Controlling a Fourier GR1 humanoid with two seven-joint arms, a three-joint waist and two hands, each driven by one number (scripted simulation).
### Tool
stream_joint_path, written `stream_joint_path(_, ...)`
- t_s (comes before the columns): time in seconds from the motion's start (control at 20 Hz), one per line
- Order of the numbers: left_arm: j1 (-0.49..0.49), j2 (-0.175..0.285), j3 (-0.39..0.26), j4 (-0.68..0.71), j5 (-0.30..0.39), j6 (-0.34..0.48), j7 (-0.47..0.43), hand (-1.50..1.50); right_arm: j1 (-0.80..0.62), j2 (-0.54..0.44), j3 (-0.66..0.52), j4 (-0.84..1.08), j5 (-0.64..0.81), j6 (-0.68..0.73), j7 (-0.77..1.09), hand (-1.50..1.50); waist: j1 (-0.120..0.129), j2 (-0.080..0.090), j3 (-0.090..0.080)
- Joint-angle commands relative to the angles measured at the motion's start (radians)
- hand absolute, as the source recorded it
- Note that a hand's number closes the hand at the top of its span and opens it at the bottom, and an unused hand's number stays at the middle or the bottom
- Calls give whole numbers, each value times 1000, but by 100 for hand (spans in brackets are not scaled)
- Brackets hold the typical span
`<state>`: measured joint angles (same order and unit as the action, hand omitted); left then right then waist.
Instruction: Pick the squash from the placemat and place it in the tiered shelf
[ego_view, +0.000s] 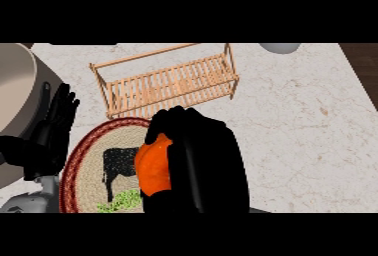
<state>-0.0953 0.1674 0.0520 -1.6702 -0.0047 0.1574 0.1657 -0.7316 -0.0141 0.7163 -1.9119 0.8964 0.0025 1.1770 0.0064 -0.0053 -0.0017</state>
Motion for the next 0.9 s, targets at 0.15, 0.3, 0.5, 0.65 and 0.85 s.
stream_joint_path(0.15, -8, 15, 13, 20, 5, -24, -5, 0, -123, 13, -78, 148, 0, -78, 132, 150, 4, 5, 1)
stream_joint_path(0.3, 32, -19, -9, 9, -7, -11, -49, 0, -170, 14, -160, 269, -43, -120, 61, 150, 13, 7, 1)
stream_joint_path(0.5, 55, -31, -21, 4, -18, -6, -43, 0, -192, 14, -228, 343, -59, -141, -17, 150, 9, 6, 1)
stream_joint_path(0.65, 20, -10, -20, -63, -19, -7, 42, 0, -179, 14, -193, 482, -56, -307, -109, 150, 17, 8, 2)
stream_joint_path(0.85, 33, 14, 33, -1, 40, -65, -30, 0, -238, 14, -270, 660, -88, -392, -240, 150, 17, 10, 1)
